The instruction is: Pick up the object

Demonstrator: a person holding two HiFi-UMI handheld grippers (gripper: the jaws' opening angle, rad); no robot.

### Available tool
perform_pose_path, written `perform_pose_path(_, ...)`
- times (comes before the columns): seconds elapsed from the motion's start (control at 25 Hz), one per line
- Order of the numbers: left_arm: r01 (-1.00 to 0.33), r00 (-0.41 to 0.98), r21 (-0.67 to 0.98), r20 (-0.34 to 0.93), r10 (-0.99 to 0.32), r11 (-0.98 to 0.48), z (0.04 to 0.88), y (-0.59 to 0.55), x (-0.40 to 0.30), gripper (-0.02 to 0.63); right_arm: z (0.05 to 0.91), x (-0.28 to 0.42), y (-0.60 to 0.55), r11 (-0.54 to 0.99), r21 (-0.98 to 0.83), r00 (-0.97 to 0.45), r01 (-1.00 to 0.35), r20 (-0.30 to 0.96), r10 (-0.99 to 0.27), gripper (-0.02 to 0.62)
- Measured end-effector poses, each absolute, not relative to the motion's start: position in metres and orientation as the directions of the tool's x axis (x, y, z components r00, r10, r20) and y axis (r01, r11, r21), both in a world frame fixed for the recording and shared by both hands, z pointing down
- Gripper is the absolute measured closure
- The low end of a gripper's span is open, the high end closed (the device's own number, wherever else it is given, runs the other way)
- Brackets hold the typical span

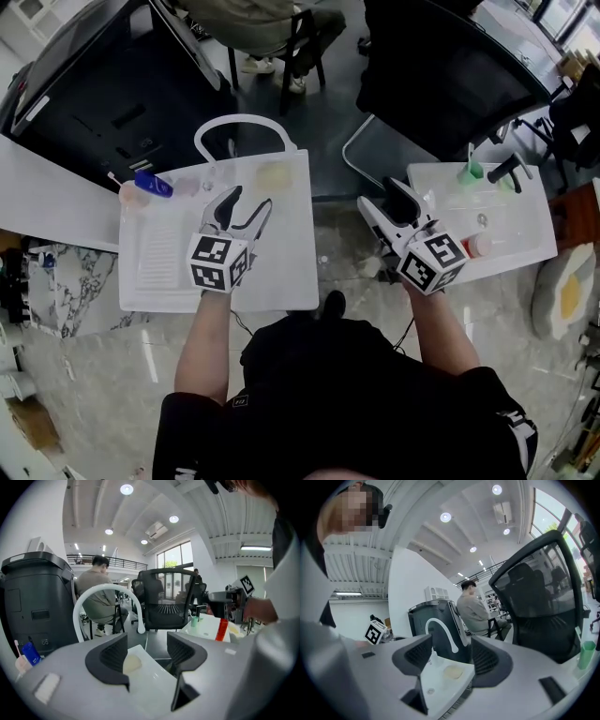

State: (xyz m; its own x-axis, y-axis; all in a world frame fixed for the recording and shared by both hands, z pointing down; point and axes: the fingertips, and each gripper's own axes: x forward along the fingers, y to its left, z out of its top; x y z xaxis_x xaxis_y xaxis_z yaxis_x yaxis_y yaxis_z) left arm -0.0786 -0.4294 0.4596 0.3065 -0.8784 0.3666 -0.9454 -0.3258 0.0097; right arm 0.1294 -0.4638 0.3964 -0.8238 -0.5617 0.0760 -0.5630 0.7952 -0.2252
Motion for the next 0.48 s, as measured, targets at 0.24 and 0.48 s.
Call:
perform_pose_path(0.24,-0.914,0.332,-0.053,0.475,-0.815,-0.402,0.504,-0.45,-0.087,0.337,0.411,0.113,-0.483,0.779,-0.226,-0.81,-0.585,0.118,-0.575,0.36)
perform_pose_path(0.48,-0.867,0.343,-0.104,0.585,-0.735,-0.488,0.557,-0.469,-0.091,0.337,0.432,0.103,-0.501,0.758,-0.235,-0.793,-0.609,0.156,-0.589,0.36)
